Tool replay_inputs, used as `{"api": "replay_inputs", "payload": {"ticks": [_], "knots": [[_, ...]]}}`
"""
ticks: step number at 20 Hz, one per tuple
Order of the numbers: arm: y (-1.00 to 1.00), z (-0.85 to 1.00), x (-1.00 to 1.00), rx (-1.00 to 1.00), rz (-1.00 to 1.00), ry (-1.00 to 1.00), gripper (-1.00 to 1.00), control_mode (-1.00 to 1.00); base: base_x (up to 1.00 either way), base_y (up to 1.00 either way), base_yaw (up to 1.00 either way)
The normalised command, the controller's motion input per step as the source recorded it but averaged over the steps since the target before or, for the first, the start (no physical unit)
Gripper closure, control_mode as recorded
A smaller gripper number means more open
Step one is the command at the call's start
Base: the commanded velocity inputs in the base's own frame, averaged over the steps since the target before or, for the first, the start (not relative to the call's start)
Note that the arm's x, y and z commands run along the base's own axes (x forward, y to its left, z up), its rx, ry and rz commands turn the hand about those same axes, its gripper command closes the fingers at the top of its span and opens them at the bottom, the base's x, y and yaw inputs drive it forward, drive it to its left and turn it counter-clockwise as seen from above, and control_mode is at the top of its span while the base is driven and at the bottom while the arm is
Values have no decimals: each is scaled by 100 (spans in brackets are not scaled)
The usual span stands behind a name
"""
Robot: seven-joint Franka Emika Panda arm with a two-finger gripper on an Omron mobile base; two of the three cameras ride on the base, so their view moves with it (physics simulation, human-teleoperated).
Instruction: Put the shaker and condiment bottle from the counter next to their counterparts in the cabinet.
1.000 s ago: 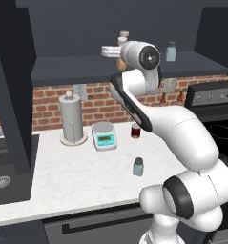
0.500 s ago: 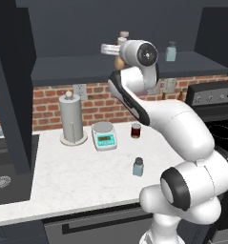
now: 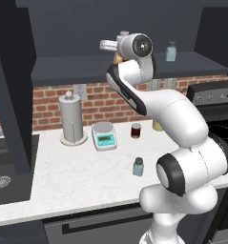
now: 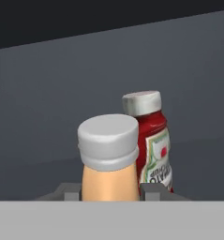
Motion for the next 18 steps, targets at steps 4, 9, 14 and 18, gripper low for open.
{"api": "replay_inputs", "payload": {"ticks": [4,9,14,18], "knots": [[0,-2,1,0,-1,0,100,-100,0,0,0],[0,-13,0,1,0,0,-100,-100,0,0,0],[0,-7,0,3,0,0,-100,-100,0,0,0],[0,0,-4,5,0,0,-100,-100,0,0,0]]}}
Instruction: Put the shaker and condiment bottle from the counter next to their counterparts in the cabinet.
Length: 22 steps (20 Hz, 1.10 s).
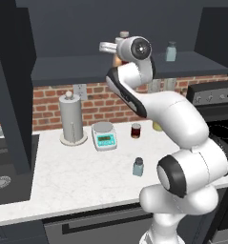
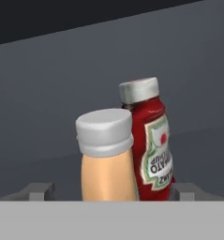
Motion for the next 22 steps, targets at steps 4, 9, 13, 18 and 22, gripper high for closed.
{"api": "replay_inputs", "payload": {"ticks": [4,9,13,18,22], "knots": [[0,0,-31,5,0,0,-100,-100,0,0,0],[0,4,-80,8,-6,0,-100,-100,0,0,0],[0,10,-94,10,-7,0,-100,-100,0,0,0],[0,2,-85,5,-6,0,-100,-100,0,0,0],[0,0,-76,2,-5,0,-100,-100,0,0,0]]}}
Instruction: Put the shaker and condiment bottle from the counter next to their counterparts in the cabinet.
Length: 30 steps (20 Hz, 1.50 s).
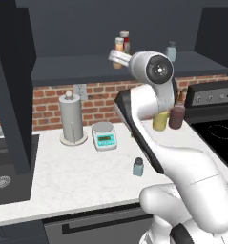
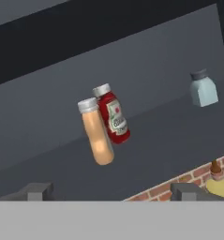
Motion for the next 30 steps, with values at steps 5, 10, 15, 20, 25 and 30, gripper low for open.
{"api": "replay_inputs", "payload": {"ticks": [5,10,15,20,25,30], "knots": [[0,0,-86,2,-7,1,-100,-100,0,0,0],[-6,-1,-90,0,-10,2,-100,-100,0,0,0],[-41,-32,-70,0,-13,1,-100,-100,0,0,0],[-57,-70,-28,0,-14,1,-100,-100,0,0,0],[-22,-93,-25,0,-10,-1,-100,-100,0,0,0],[-1,-88,-25,0,-6,6,-100,-100,0,0,0]]}}
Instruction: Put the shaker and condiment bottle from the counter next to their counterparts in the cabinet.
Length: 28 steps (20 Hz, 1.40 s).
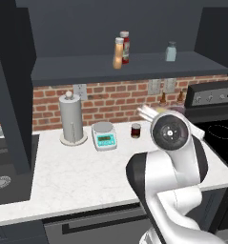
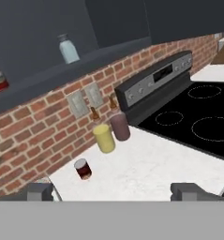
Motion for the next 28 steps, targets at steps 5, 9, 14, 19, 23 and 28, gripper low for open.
{"api": "replay_inputs", "payload": {"ticks": [5,9,14,19,23,28], "knots": [[0,-96,0,0,-3,-1,-100,-100,0,0,0],[-1,-98,0,0,-7,-13,-100,-100,0,0,0],[0,-64,0,0,-3,4,-100,-100,0,0,0],[-42,-72,15,0,13,0,-100,-100,0,0,0],[-40,-78,21,0,21,0,-100,-100,0,0,0],[-2,-64,1,0,6,10,-100,-100,0,0,0]]}}
